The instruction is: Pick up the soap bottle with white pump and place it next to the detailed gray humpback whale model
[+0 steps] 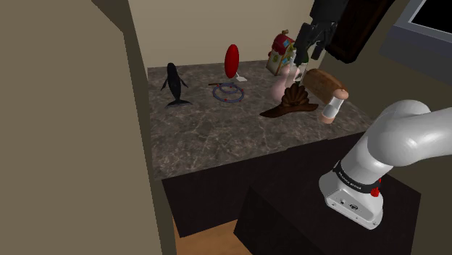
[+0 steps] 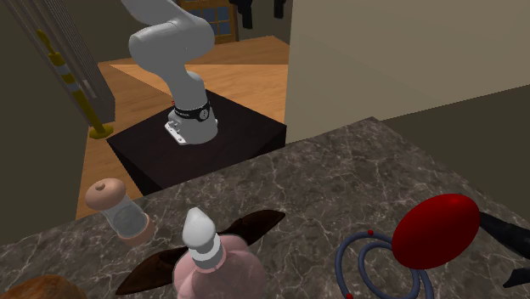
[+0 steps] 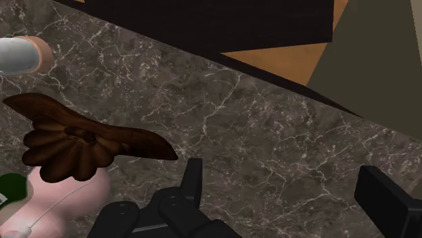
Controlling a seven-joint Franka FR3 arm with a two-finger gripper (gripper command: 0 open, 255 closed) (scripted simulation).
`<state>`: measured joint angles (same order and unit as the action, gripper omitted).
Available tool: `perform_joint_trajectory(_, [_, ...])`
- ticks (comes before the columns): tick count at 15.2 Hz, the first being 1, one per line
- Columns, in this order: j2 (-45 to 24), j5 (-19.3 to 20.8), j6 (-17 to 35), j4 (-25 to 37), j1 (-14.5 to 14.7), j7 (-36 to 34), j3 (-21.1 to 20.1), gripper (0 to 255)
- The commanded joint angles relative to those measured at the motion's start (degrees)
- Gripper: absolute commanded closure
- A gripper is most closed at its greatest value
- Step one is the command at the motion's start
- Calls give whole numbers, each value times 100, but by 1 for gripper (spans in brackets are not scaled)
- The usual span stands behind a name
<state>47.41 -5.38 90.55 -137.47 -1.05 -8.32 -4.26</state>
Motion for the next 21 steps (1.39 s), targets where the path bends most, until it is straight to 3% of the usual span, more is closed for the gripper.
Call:
perform_joint_trajectory(1, [0,0,0,0,0,0,0,0])
perform_joint_trajectory(12, [-1428,735,830,483,-469,1236,1086,0])
perform_joint_trajectory(21, [-2978,897,1344,1473,-708,2210,1873,0])
